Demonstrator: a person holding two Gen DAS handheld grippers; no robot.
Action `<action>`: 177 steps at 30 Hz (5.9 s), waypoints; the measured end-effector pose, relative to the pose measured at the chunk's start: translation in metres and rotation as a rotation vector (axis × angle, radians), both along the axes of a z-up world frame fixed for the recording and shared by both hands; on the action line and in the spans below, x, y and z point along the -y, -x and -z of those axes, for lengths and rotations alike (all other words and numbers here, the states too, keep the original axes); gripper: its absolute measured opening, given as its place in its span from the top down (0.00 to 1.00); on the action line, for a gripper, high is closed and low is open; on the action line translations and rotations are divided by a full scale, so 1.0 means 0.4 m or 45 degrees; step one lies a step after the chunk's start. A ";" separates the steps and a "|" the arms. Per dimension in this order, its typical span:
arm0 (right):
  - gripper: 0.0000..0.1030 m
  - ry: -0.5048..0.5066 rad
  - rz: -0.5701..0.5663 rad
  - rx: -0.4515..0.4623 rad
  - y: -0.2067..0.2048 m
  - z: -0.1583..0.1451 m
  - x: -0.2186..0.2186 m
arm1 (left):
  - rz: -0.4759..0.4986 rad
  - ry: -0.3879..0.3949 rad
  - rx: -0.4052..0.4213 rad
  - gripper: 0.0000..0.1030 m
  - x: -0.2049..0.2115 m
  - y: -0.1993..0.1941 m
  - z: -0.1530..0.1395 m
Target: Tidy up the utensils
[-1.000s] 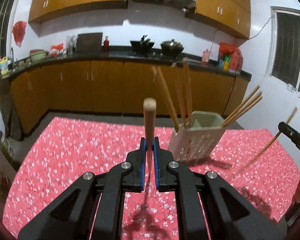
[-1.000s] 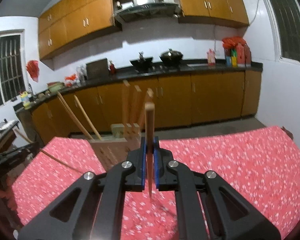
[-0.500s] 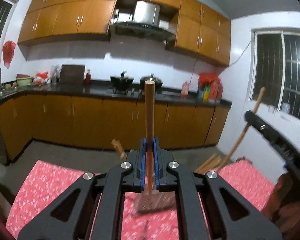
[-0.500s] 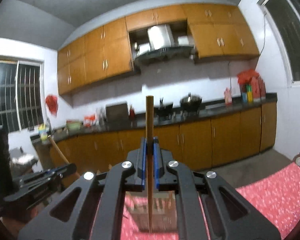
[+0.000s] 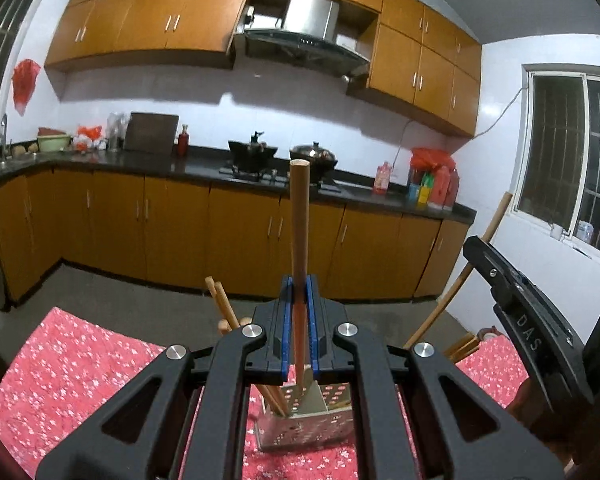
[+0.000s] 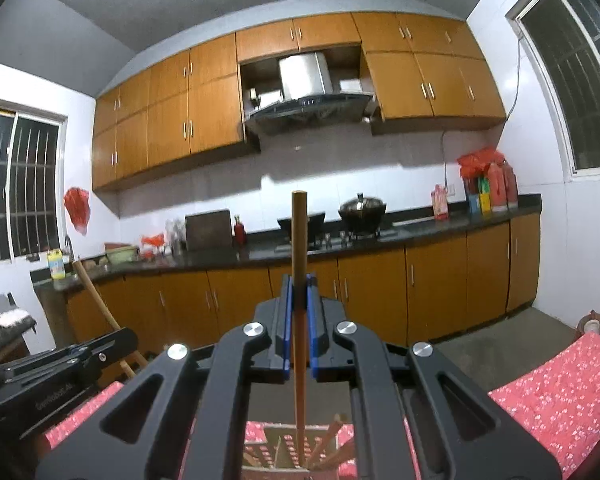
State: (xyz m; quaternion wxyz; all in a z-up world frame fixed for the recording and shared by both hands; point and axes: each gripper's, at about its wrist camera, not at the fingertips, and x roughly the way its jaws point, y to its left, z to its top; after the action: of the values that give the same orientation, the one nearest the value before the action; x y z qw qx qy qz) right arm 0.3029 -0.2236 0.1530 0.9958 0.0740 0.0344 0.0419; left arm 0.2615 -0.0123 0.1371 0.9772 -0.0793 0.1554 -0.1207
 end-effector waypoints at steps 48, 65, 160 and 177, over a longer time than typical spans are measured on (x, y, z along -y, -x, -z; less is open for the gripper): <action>0.04 0.180 0.183 -0.361 0.361 0.258 0.036 | -0.205 -0.241 -0.052 0.02 -0.133 0.348 0.214; 0.04 0.201 0.110 -0.292 0.583 0.318 -0.023 | -0.243 -0.288 0.029 0.02 -0.120 0.545 0.274; 0.04 0.200 0.145 -0.344 0.618 0.398 -0.022 | -0.216 -0.289 -0.021 0.02 -0.098 0.592 0.354; 0.04 0.199 0.144 -0.345 0.619 0.400 -0.023 | -0.215 -0.288 -0.025 0.02 -0.096 0.587 0.355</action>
State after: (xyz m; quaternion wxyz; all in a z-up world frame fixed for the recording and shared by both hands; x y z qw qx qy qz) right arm 0.0553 -0.2145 -0.0070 0.9855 0.0031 0.1674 -0.0276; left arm 0.0266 0.0262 -0.0049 0.9850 0.0172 0.1704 -0.0191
